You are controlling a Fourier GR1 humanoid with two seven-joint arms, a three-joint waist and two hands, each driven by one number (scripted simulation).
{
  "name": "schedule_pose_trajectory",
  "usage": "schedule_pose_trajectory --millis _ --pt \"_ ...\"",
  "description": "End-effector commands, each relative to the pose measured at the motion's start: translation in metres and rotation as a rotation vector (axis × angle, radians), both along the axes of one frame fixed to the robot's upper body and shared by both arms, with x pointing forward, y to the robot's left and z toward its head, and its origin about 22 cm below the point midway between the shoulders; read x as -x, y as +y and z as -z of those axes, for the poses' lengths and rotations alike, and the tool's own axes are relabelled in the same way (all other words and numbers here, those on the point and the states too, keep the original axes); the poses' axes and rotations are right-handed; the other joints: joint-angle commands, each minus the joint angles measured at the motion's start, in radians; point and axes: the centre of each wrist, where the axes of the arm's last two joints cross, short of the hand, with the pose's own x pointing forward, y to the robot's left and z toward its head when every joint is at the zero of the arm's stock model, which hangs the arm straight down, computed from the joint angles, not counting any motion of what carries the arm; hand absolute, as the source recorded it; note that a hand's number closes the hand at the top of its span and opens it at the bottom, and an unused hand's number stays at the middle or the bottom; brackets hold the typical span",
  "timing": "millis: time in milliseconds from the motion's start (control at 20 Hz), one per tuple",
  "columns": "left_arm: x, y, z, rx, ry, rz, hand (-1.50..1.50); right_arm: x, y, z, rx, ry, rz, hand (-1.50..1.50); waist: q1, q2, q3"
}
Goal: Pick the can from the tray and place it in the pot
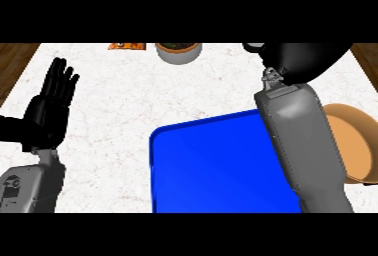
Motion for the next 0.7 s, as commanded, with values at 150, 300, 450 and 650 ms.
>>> schedule_pose_trajectory --millis 150,300,450,650 --pt "0.007 -0.006 0.007 0.016 -0.014 -0.025 0.0 0.037 -0.074 0.004 -0.094 0.02 0.203 1.5 -0.017 0.0 0.001" --pt "0.014 0.009 0.007 -0.006 -0.007 -0.021 0.0 0.075 -0.105 0.008 -0.102 -0.006 0.206 1.5 -0.023 -0.003 0.001" --pt "0.004 -0.008 0.013 0.0 0.003 -0.01 0.0 0.102 -0.13 0.028 -0.116 0.005 0.187 1.5 -0.012 0.004 0.001" --pt "0.004 -0.012 0.004 0.007 -0.009 0.015 0.0 0.104 -0.178 0.027 -0.11 0.015 0.191 1.5 0.006 0.009 0.001"
